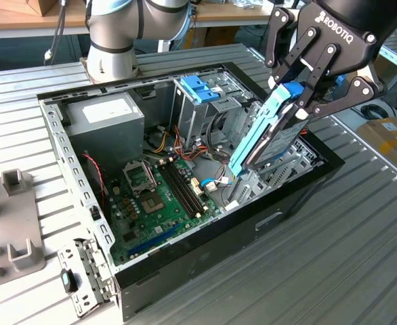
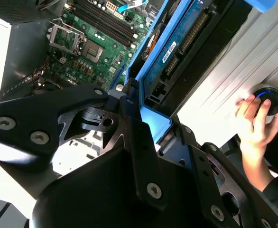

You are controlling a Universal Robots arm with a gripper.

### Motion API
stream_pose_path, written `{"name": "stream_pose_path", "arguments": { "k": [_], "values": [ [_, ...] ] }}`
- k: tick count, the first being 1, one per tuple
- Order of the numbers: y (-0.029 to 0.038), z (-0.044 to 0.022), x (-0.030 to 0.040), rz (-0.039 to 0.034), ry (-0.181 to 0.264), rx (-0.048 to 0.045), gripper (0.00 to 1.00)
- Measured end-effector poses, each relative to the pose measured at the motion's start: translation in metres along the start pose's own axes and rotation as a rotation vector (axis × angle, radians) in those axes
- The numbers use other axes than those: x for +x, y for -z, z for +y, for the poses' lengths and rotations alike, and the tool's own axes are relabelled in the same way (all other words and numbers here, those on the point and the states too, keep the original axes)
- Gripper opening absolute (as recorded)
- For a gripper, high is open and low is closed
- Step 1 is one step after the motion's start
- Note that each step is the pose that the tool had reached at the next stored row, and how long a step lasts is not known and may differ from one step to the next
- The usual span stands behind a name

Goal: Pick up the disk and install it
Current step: 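Pick up the disk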

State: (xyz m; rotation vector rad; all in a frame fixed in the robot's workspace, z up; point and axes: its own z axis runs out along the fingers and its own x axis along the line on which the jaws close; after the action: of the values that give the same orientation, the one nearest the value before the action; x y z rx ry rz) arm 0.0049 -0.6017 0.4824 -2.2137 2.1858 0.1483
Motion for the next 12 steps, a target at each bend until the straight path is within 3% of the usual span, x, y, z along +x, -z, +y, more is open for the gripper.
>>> {"name": "stream_pose_path", "arguments": {
  "k": [12],
  "values": [
    [-0.0013, -0.0087, 0.0003, -0.0001, 0.000, 0.0000, 0.37]
  ]
}}
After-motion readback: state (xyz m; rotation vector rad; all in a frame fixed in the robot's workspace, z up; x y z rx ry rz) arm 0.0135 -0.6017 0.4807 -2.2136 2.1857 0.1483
